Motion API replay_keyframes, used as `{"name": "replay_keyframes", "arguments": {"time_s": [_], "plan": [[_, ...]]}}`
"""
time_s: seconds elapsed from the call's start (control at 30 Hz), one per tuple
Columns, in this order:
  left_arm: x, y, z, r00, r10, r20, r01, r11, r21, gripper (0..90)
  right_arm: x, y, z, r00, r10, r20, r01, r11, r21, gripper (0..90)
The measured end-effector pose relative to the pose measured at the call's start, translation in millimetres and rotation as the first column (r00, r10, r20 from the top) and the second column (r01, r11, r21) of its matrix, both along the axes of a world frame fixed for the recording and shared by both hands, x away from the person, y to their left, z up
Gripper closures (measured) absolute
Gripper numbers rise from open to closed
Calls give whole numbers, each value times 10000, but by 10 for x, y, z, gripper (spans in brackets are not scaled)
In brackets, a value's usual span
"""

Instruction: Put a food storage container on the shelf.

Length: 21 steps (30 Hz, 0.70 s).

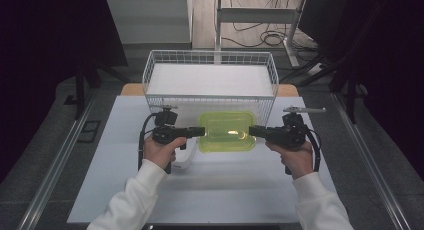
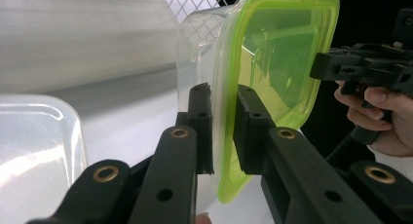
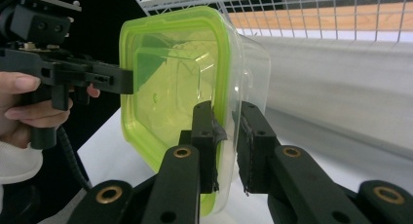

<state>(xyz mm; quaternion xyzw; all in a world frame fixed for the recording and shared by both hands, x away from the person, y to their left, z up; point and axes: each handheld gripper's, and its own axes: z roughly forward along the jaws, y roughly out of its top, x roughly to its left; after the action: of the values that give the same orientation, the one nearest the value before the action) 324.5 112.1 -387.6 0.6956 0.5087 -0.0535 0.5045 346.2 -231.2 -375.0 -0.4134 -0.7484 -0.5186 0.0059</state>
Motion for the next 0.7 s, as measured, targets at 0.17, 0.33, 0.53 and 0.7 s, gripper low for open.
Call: {"name": "replay_keyframes", "arguments": {"time_s": [0.17, 0.33, 0.53, 0.7], "plan": [[9, 15, 134, 9996, 64, 264, -66, 9999, 97, 798, 46, 2, 67, 9999, 103, 113, -106, 9998, 193, 785], [76, 43, 174, 9993, 136, 338, -141, 9998, 154, 799, 118, 30, 106, 9997, 130, 205, -135, 9996, 244, 786], [166, 99, 211, 9990, 111, 444, -115, 9999, 91, 799, 204, 75, 149, 9998, 131, 177, -136, 9995, 292, 785], [224, 138, 280, 9984, 98, 552, -101, 9999, 49, 799, 256, 123, 231, 9996, 109, 248, -116, 9996, 267, 785]]}}
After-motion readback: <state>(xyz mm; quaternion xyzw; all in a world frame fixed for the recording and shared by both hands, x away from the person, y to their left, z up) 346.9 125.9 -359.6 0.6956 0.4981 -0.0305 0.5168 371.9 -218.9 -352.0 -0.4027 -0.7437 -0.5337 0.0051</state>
